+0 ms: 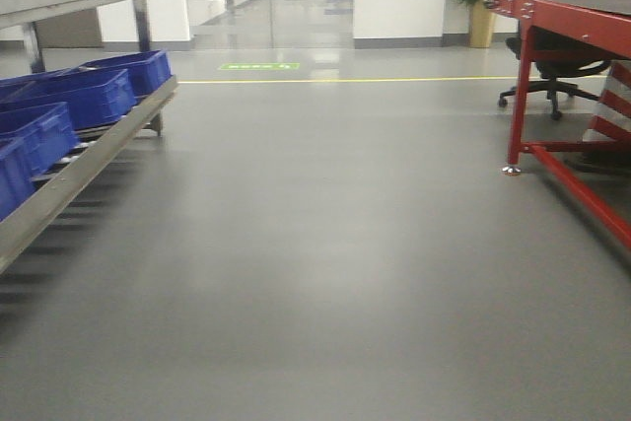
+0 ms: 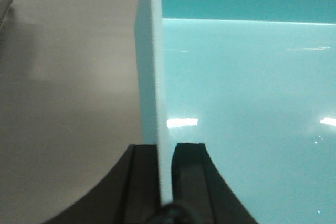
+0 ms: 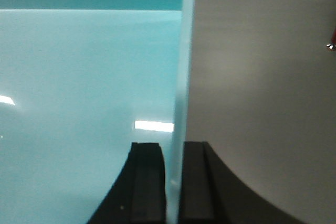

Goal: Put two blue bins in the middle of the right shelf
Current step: 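Drive the base along the aisle holding the teal bin in both grippers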

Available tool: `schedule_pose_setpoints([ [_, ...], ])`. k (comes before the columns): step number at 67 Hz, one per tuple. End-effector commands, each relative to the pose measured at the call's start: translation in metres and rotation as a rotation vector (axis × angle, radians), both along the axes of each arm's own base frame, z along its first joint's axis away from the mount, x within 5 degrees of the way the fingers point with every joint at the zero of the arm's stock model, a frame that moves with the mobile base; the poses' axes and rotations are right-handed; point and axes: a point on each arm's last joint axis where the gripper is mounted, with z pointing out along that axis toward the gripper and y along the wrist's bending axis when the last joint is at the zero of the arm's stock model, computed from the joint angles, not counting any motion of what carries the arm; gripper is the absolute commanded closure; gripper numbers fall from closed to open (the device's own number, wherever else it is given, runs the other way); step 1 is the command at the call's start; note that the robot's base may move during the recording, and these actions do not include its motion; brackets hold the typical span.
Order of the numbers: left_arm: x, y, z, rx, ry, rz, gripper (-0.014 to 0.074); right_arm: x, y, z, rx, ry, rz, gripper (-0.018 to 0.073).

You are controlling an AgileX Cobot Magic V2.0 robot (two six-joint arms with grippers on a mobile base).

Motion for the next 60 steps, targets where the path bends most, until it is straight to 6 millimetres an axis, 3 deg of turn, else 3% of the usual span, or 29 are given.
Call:
schedule_pose_setpoints([
  [1,-0.0059,0.0015,0.0107,-0.006,-0.068,-0.005,0.0707,-0.0022,-0.0074,0.0076,-0.039,-0.06,-0.023,0.0726],
  [60,-0.0059,0.0015,0.0107,-0.006,-0.068,-0.005,0.0707,-0.0022,-0.0074,0.0076,-0.039,-0.06,-0.023,0.0726],
])
